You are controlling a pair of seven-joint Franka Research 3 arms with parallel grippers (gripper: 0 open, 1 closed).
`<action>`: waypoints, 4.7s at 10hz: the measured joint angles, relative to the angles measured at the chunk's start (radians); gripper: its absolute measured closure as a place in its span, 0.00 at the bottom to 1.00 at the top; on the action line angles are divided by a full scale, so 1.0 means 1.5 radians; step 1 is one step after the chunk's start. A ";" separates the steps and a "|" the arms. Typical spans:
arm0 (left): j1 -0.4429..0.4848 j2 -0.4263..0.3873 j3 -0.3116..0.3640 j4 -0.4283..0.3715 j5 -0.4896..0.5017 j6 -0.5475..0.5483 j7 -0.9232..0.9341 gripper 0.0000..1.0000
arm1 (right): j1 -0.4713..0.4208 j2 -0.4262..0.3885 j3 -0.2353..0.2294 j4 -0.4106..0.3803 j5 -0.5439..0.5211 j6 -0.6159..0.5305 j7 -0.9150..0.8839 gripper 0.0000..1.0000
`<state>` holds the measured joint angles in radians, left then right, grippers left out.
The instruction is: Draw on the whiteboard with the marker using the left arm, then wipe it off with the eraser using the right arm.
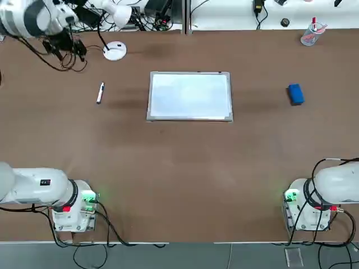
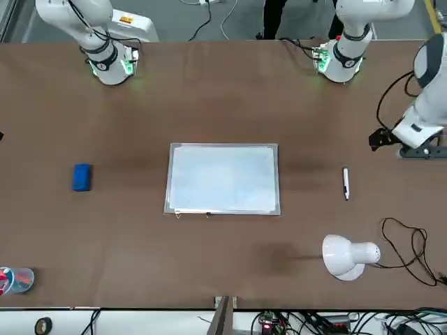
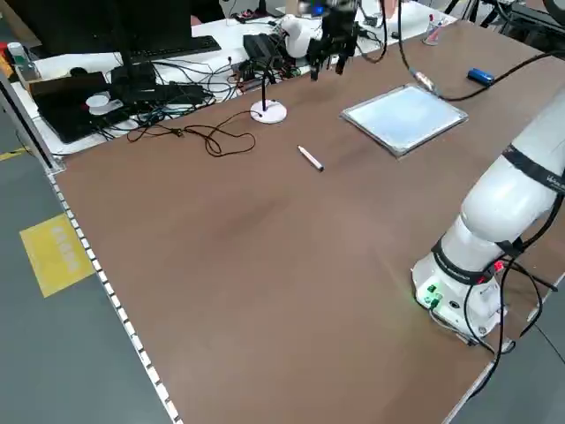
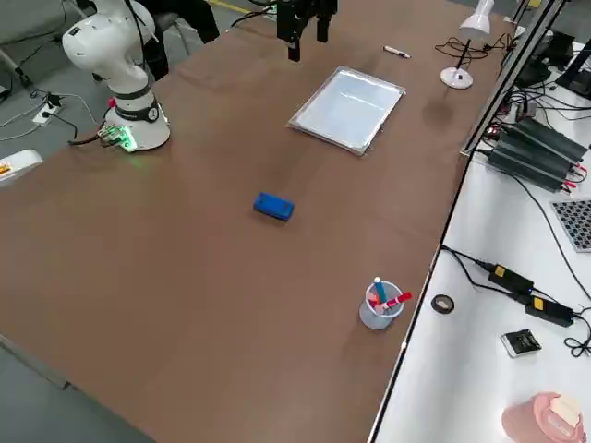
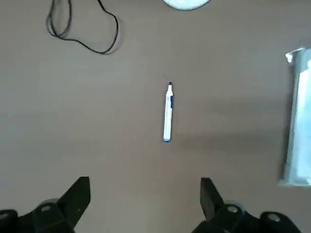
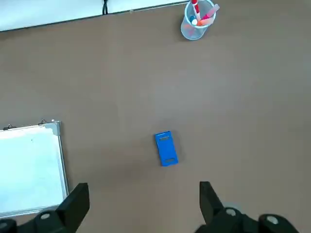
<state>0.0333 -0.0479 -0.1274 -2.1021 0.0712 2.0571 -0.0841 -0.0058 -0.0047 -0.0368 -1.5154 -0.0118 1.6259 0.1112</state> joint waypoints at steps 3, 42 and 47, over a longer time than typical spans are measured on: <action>0.031 0.031 0.001 -0.060 0.000 0.094 0.023 0.00 | 0.000 0.000 0.001 0.000 0.000 0.001 0.000 0.00; -0.003 0.293 -0.185 0.148 -0.378 -0.030 -0.282 0.82 | 0.021 0.002 0.003 -0.031 0.017 -0.043 0.013 0.00; -0.012 0.368 -0.220 0.152 -0.622 -0.031 -0.298 0.82 | 0.021 0.002 0.001 -0.031 0.017 -0.043 0.013 0.00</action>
<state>0.0149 0.5037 -0.4574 -1.8744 -0.8623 2.0112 -0.5314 0.0256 -0.0012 -0.0352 -1.5618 0.0145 1.5617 0.1307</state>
